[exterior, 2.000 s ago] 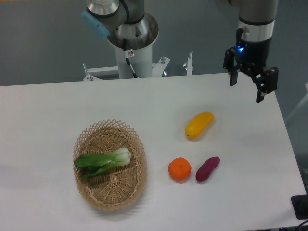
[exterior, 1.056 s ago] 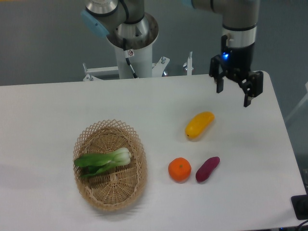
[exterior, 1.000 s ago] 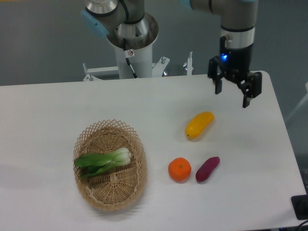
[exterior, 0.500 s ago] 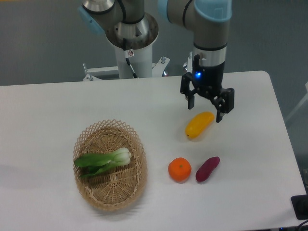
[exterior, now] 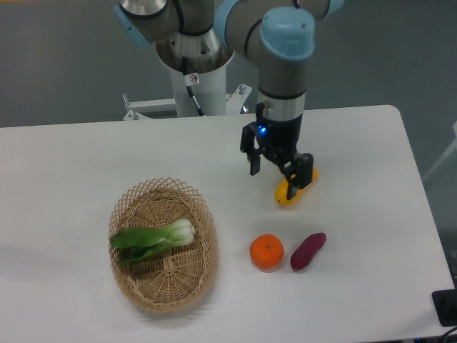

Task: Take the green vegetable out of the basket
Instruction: 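Swing the gripper over the wicker basket and lower onto the bok choy, then close the gripper on the green bok choy leaves, then lift the bok choy up out of the basket toward the orange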

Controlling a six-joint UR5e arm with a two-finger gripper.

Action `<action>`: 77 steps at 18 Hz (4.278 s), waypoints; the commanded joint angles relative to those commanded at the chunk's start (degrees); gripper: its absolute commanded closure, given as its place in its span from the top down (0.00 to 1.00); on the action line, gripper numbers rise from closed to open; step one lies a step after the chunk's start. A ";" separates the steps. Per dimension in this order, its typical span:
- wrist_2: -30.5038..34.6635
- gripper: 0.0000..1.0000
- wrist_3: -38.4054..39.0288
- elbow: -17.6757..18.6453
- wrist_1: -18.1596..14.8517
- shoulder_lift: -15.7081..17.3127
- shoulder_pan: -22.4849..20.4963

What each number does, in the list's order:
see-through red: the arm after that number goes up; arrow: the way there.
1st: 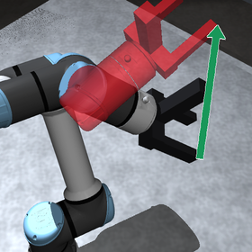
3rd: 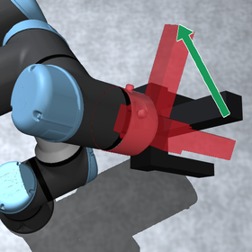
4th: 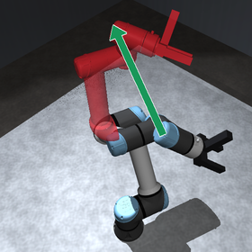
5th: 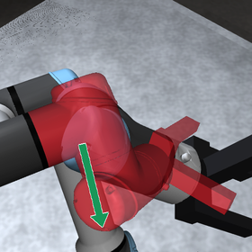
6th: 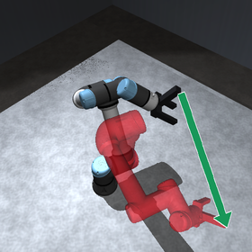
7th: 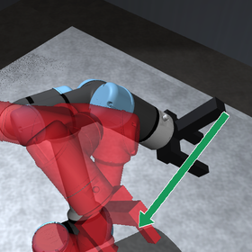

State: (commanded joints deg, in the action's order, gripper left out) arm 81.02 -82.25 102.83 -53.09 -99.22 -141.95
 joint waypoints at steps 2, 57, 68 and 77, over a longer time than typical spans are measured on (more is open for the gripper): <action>4.74 1.00 -2.20 0.44 0.00 -1.23 2.81; 3.18 0.41 21.52 -0.26 9.05 -14.34 17.59; 1.07 0.41 18.80 -10.27 0.46 -9.32 7.32; -1.65 0.41 3.08 -15.55 -10.81 -6.95 -5.77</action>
State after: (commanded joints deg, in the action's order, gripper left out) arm 79.37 -79.18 87.28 -63.89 -106.18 -147.73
